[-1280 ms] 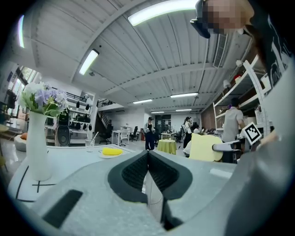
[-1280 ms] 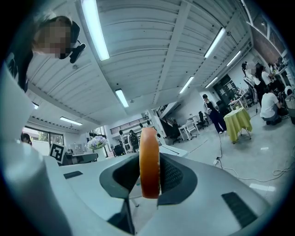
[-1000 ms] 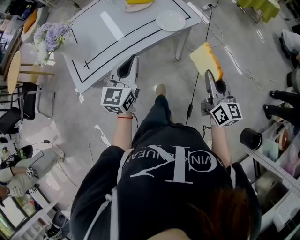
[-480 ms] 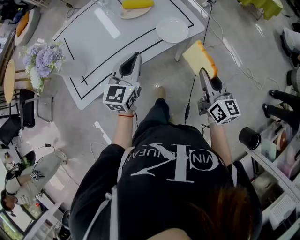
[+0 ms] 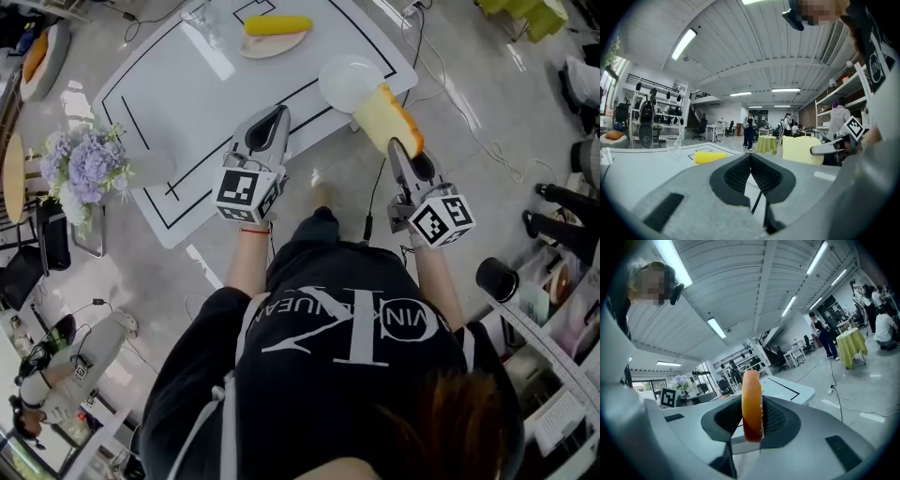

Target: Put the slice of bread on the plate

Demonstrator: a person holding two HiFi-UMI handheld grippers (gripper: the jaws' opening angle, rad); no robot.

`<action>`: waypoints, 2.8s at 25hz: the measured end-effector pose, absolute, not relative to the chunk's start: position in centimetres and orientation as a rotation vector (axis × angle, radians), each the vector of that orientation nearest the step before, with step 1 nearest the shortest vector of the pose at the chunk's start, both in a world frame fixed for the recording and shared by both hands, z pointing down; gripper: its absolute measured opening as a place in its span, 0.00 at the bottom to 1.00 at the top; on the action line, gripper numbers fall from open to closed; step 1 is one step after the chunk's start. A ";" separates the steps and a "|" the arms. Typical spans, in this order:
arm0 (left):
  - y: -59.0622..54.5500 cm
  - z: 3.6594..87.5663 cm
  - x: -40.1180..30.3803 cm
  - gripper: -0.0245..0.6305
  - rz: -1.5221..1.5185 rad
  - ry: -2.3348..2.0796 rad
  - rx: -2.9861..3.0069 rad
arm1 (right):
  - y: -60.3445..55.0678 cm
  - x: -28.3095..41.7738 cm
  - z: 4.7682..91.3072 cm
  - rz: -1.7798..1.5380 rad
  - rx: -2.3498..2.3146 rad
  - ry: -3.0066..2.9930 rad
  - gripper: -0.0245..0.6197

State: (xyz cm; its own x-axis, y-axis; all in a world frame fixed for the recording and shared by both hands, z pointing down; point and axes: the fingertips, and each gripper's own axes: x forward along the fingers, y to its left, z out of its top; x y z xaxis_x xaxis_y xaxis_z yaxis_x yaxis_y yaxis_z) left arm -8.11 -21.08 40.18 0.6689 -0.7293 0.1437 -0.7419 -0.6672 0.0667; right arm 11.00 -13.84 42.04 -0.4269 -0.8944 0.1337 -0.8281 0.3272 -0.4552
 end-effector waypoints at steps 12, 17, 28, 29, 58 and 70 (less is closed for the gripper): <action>-25.2 42.2 -7.8 0.05 0.170 -1.216 2.695 | -21.2 8.1 43.7 -0.937 -1.448 2.457 0.19; -27.0 43.0 -7.0 0.05 0.186 -1.245 2.661 | -24.7 7.9 45.1 -1.096 -1.370 2.436 0.19; -29.7 43.4 -6.3 0.05 0.201 -1.352 2.576 | -28.3 7.2 47.9 -1.547 -1.185 2.377 0.19; -29.8 43.4 -6.2 0.05 0.200 -1.359 2.570 | -28.4 7.2 48.1 -1.579 -1.177 2.361 0.19; -30.6 43.2 -6.7 0.05 0.161 -1.401 2.526 | -27.2 7.6 49.7 -1.694 -1.114 2.816 0.66; -30.9 42.4 -6.0 0.05 0.134 -1.363 2.564 | -26.6 9.9 49.4 -1.665 -1.240 2.752 0.67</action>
State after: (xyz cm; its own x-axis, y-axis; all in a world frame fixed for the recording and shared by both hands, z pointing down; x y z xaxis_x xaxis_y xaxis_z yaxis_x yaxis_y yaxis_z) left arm -6.00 -30.93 42.37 0.5623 -0.8050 0.1895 -0.8265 -0.5390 0.1624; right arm 9.89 -26.55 49.39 -0.7008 -0.4158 0.5797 -0.7065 0.2916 -0.6449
